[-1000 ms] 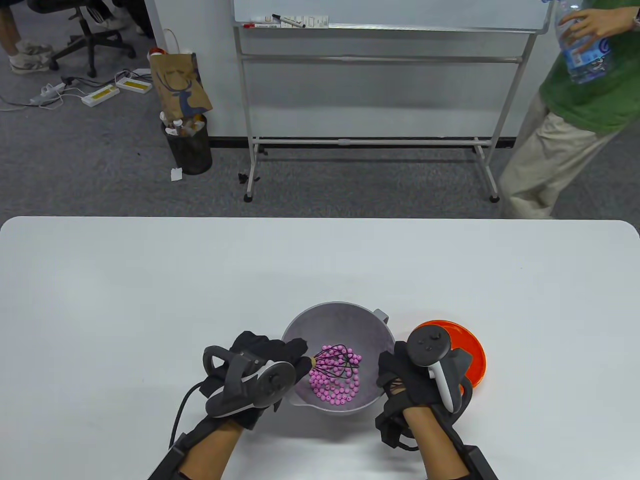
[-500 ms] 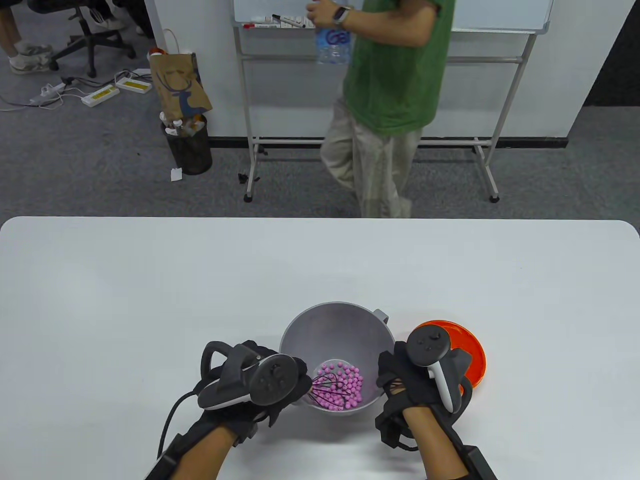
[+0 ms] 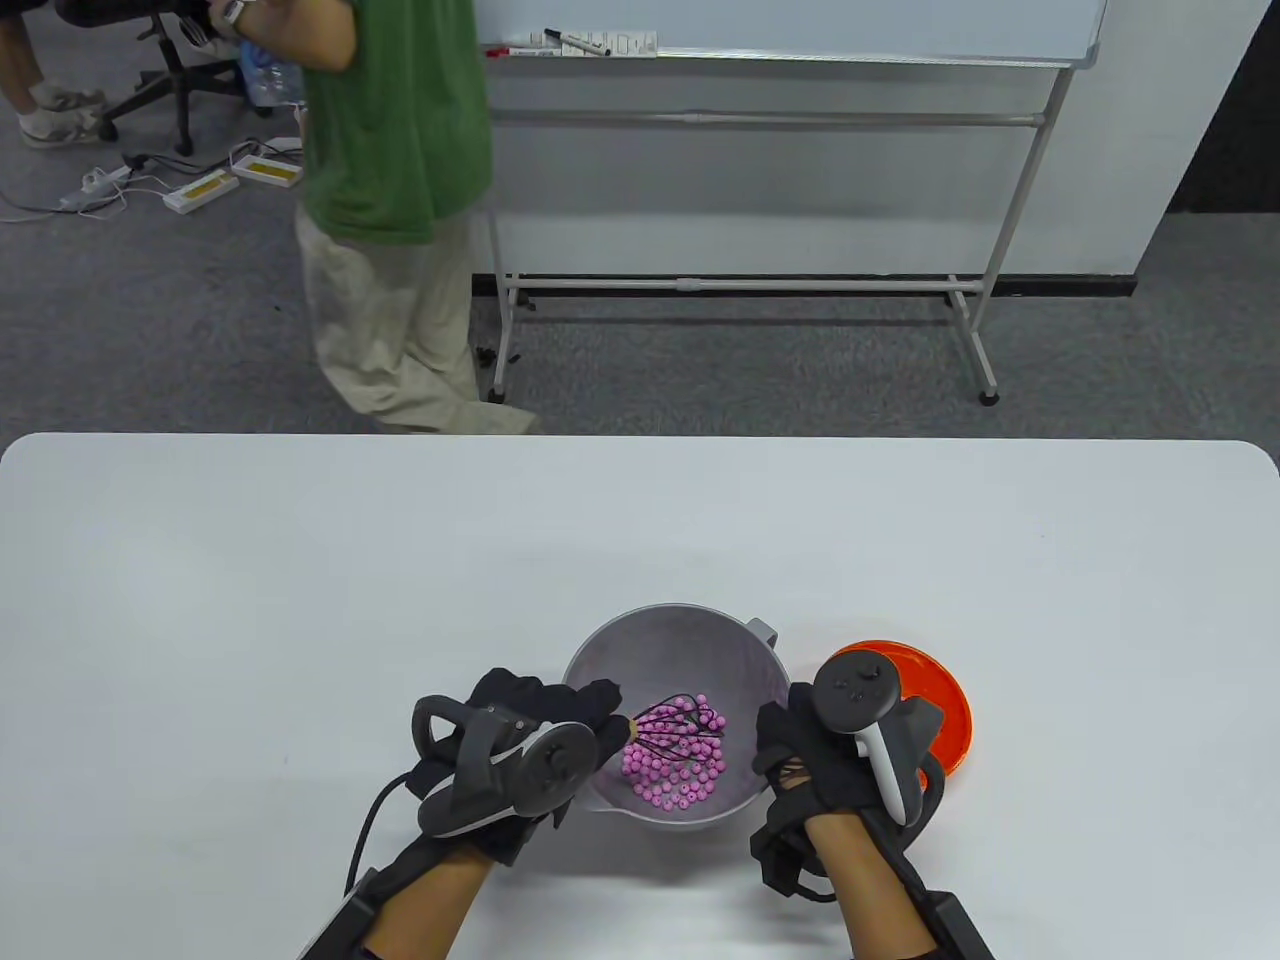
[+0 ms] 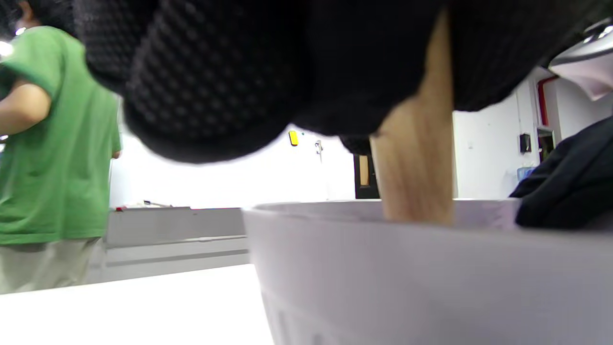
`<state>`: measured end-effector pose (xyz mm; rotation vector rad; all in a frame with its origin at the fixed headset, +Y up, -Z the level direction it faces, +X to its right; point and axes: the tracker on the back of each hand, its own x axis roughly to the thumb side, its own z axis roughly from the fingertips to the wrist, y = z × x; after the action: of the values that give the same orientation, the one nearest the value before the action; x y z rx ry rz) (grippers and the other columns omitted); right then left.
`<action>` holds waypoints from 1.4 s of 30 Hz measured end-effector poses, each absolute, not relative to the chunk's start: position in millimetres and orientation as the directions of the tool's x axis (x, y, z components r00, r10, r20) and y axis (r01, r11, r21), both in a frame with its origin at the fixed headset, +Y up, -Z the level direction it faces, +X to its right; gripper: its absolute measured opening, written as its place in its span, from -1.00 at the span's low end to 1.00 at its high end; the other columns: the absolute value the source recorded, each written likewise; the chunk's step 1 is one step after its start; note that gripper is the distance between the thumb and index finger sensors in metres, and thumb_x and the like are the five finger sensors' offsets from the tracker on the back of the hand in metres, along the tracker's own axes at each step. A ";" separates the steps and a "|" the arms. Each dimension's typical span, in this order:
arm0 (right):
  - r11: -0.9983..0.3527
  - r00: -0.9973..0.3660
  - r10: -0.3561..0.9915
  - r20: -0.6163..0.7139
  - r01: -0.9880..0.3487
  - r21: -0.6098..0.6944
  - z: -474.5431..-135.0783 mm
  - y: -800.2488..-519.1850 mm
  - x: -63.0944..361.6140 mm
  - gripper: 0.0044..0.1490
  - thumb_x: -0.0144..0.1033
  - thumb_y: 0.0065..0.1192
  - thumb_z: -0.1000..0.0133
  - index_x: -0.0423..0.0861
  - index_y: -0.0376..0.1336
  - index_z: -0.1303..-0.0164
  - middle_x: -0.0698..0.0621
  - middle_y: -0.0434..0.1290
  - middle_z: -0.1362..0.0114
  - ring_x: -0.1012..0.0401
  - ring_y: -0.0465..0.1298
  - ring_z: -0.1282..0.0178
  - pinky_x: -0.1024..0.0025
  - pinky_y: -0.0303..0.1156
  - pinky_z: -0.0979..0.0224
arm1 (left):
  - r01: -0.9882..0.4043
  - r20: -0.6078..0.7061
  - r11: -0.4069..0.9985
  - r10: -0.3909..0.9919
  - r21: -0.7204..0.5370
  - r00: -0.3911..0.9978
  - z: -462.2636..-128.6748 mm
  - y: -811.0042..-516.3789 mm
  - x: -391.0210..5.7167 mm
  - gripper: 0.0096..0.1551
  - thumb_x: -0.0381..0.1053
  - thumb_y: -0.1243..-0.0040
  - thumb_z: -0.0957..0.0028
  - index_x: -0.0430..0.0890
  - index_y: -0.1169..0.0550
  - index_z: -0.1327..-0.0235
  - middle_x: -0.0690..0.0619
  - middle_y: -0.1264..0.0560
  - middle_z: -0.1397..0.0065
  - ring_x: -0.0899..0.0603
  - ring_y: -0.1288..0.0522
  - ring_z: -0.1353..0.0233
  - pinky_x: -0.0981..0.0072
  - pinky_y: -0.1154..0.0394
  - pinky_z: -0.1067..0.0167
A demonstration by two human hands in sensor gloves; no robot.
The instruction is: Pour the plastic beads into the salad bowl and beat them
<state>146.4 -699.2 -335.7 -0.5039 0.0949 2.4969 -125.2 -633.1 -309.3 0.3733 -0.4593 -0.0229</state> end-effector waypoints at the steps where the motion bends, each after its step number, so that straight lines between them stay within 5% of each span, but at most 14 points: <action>1: -0.827 -0.758 0.534 -0.376 -0.561 -0.042 -335.7 -699.2 146.4 -0.34 0.00 0.36 -0.05 -0.20 0.42 -0.19 -0.02 0.69 0.31 0.17 0.68 0.57 0.20 0.58 0.22 | -0.033 0.427 0.931 -0.135 0.364 0.894 -309.3 -631.7 -125.3 -0.53 0.36 -0.34 0.11 0.16 -0.75 0.06 0.25 -0.76 0.62 0.04 -0.74 0.43 0.10 -0.64 0.01; 11: -0.829 -0.759 0.530 -0.378 -0.558 -0.043 -335.5 -699.1 146.0 -0.34 0.01 0.35 -0.06 -0.19 0.42 -0.19 -0.02 0.69 0.31 0.17 0.68 0.57 0.21 0.58 0.22 | 0.060 0.455 0.979 -0.145 0.197 0.879 -303.9 -607.1 -129.3 -0.58 0.34 -0.40 0.11 0.14 -0.79 0.14 0.24 -0.76 0.67 0.04 -0.74 0.46 0.12 -0.65 0.02; 16: -0.830 -0.759 0.530 -0.379 -0.556 -0.045 -335.5 -699.0 145.8 -0.34 0.01 0.35 -0.06 -0.19 0.42 -0.19 -0.02 0.69 0.31 0.17 0.68 0.57 0.20 0.58 0.22 | -0.069 0.536 0.996 0.026 0.060 0.844 -301.1 -606.1 -126.9 -0.57 0.32 -0.39 0.09 0.11 -0.80 0.13 0.23 -0.76 0.67 0.04 -0.74 0.47 0.12 -0.65 0.02; 30: -0.829 -0.757 0.531 -0.380 -0.557 -0.051 -334.7 -699.3 146.0 -0.34 0.02 0.34 -0.06 -0.19 0.42 -0.19 -0.01 0.69 0.31 0.17 0.68 0.57 0.21 0.58 0.23 | -0.108 0.471 0.927 -0.080 0.359 0.879 -306.6 -634.4 -122.8 -0.51 0.38 -0.36 0.13 0.24 -0.72 0.00 0.25 -0.76 0.65 0.05 -0.75 0.45 0.11 -0.65 0.02; 42: -0.828 -0.756 0.533 -0.380 -0.558 -0.051 -334.3 -699.6 145.7 -0.34 0.02 0.33 -0.06 -0.19 0.42 -0.20 -0.02 0.69 0.31 0.17 0.68 0.57 0.21 0.58 0.22 | 0.043 0.435 0.966 -0.154 0.254 0.887 -304.0 -611.8 -128.0 -0.60 0.35 -0.42 0.14 0.18 -0.80 0.17 0.23 -0.76 0.68 0.03 -0.75 0.46 0.10 -0.65 0.02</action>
<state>145.7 -699.6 -334.3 -0.5138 0.0879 2.4964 -128.0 -611.8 -304.0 0.2423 -0.4694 -0.1035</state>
